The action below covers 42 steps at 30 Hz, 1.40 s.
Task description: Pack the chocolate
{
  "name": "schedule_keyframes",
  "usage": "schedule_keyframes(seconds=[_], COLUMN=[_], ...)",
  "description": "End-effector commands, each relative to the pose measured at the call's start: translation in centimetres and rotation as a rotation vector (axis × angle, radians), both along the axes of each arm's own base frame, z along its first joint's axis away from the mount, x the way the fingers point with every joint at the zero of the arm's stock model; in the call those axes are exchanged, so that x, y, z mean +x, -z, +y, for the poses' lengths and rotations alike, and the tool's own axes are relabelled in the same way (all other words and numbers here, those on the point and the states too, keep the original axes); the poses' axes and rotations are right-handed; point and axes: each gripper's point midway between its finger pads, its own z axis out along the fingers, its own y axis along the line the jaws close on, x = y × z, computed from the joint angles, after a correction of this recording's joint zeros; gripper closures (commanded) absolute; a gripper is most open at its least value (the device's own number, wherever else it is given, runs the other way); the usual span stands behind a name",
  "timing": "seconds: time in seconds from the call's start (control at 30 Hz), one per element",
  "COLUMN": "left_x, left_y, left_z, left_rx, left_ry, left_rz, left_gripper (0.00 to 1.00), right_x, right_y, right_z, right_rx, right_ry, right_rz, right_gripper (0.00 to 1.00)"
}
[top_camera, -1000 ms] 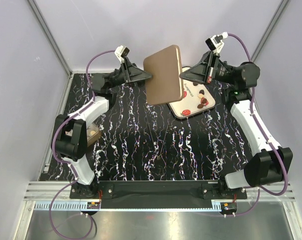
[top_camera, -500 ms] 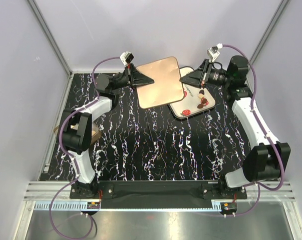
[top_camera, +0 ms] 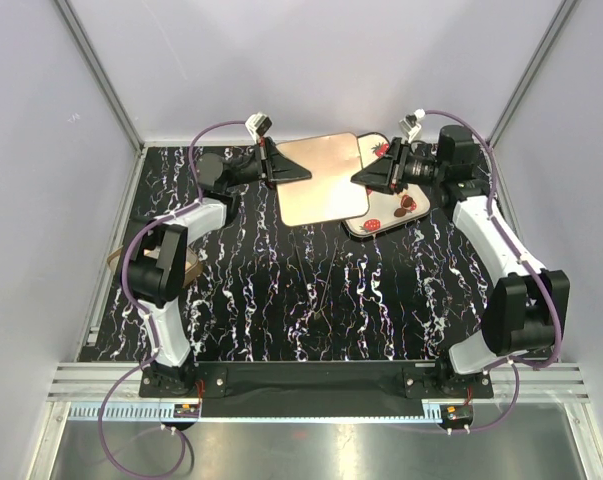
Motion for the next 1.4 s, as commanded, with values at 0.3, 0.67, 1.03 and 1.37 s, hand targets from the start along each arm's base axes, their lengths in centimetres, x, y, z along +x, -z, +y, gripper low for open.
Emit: schedule_keyframes(seconds=[0.3,0.67,1.03,1.37], left_x=[-1.5,1.8,2.0,-7.1], left_y=[-0.6,4.1,12.5,18.5], left_z=[0.3,5.0,19.3,39.3], left_rx=[-0.041,0.286,0.867,1.101], left_ry=[-0.046,-0.407,-0.988,-1.568], left_rz=[-0.234,-0.144,0.373,0.962], left_gripper=[0.65,0.08,0.01,0.25], right_x=[-2.2,-2.6,-1.3,-2.7], right_y=[0.9,-3.6,-6.2,-5.2], right_z=[2.0,1.9,0.3,0.1], right_rx=[0.124,0.197,0.196,0.158], right_ry=[-0.118,-0.123,-0.020,-0.014], right_rz=[0.012,-0.055,-0.083,-0.073], right_gripper=[0.82,1.00,1.00,1.00])
